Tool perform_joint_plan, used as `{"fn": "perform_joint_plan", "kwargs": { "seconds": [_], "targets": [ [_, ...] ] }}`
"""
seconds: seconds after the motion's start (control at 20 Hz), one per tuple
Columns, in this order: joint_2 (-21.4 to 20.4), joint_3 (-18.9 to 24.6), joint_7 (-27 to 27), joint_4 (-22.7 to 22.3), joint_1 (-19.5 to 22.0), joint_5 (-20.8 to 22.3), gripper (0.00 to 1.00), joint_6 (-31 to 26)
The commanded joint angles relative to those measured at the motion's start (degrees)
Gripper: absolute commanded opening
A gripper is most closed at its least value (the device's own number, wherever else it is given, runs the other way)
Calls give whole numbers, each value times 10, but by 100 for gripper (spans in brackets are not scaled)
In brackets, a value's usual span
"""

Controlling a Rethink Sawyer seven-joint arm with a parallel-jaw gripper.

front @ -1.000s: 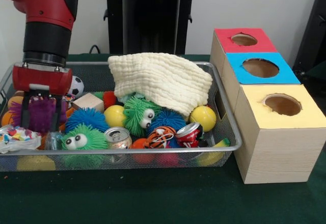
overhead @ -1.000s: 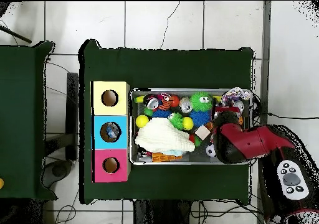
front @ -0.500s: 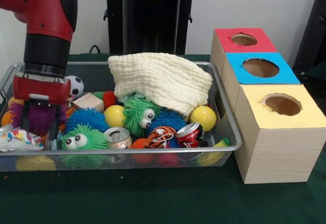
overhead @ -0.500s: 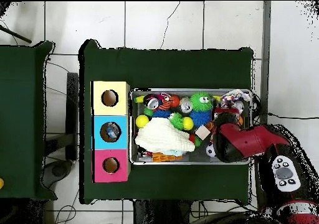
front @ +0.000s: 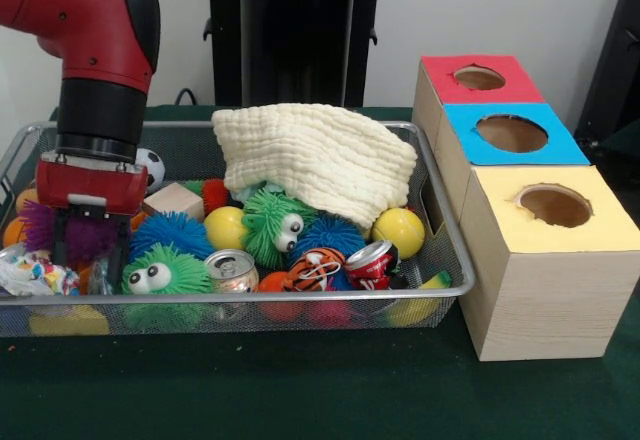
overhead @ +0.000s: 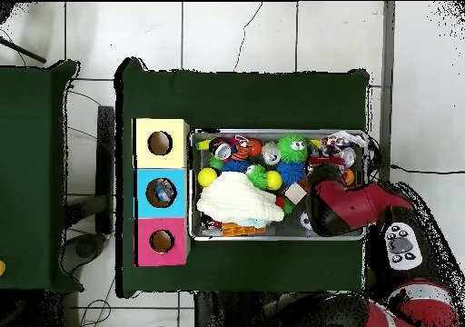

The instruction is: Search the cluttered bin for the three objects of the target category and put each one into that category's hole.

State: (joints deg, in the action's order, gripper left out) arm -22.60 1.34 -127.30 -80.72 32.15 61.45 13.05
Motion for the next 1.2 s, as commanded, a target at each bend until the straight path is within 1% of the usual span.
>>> {"fn": "perform_joint_plan", "kwargs": {
  "seconds": [0.05, 0.15, 0.35, 0.5, 0.7, 0.8, 0.85, 0.95, 1.1, 1.2],
  "targets": [
    [63, -22, -13, 14, -14, -37, 100, 42],
    [76, -13, -18, 14, -7, -41, 100, 57],
    [102, -24, -10, 19, -16, -69, 100, 91],
    [108, -14, -24, 20, -10, -64, 100, 88],
    [118, -16, -22, 21, -11, -69, 100, 103],
    [116, -12, -26, 18, -8, -64, 100, 109],
    [113, -4, -36, 15, -2, -52, 0, 113],
    [107, 14, -54, 11, 8, -28, 0, 99],
    [110, 3, -41, 15, 1, -38, 0, 104],
    [111, -5, -35, 13, -2, -52, 0, 119]
  ]
}}
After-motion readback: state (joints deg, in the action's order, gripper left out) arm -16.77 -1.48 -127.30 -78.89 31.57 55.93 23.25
